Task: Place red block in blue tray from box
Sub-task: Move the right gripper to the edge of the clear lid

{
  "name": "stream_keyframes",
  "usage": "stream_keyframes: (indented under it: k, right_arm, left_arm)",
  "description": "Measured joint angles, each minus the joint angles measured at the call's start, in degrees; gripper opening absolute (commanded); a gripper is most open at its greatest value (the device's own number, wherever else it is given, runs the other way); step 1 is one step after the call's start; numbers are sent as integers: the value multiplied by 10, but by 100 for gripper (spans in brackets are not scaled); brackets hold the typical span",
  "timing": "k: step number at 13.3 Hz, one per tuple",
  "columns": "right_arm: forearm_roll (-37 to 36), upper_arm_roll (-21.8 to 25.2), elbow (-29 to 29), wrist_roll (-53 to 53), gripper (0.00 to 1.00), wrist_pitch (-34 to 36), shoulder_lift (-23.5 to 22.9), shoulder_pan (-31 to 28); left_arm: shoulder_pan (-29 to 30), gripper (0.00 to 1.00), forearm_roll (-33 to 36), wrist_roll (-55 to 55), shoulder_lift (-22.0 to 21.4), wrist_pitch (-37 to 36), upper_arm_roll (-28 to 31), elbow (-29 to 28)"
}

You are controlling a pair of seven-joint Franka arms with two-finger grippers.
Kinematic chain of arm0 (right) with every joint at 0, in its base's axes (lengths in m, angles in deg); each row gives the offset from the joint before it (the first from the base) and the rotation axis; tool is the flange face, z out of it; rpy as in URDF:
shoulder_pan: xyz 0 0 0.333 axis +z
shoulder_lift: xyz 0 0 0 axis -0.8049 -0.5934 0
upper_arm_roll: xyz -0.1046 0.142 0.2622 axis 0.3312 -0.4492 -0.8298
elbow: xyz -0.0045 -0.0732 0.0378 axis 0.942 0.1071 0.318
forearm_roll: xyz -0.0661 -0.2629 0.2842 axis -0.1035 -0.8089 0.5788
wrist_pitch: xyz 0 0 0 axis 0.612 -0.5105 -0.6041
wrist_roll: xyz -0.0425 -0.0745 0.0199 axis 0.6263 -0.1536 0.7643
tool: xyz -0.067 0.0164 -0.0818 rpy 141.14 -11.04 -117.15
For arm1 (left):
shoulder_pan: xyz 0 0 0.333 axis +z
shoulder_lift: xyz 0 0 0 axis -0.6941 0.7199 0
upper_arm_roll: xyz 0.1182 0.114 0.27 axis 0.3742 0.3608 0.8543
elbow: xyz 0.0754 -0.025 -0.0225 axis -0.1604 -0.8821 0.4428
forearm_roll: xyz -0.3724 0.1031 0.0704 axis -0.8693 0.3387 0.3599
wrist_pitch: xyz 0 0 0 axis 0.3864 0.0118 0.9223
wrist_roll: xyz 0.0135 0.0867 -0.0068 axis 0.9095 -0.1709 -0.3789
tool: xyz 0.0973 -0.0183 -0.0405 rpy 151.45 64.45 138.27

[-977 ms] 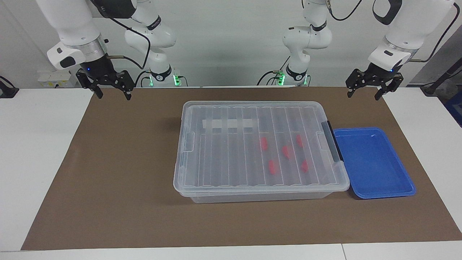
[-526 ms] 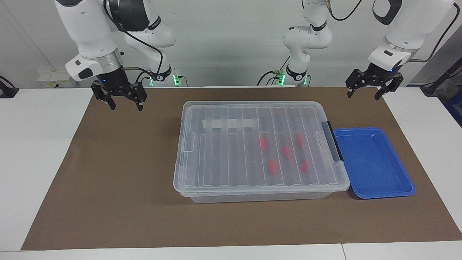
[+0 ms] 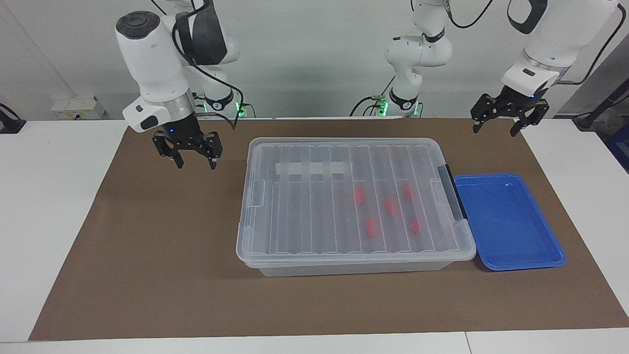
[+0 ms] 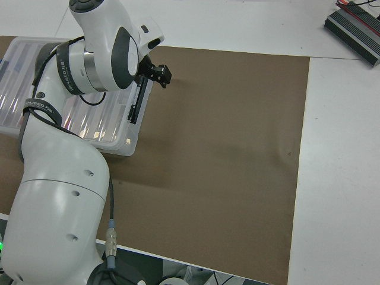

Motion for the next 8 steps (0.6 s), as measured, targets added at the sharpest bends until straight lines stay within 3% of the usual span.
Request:
stream_keyframes:
  k: [5,8]
  right_arm:
    - [0,0,0,-60,87,-75,-52,37]
    - [0,0,1,-69,87,-80,-64,55]
  left_arm:
    - [0,100,0,0,0,0,0,0]
    - [0,100,0,0,0,0,0,0]
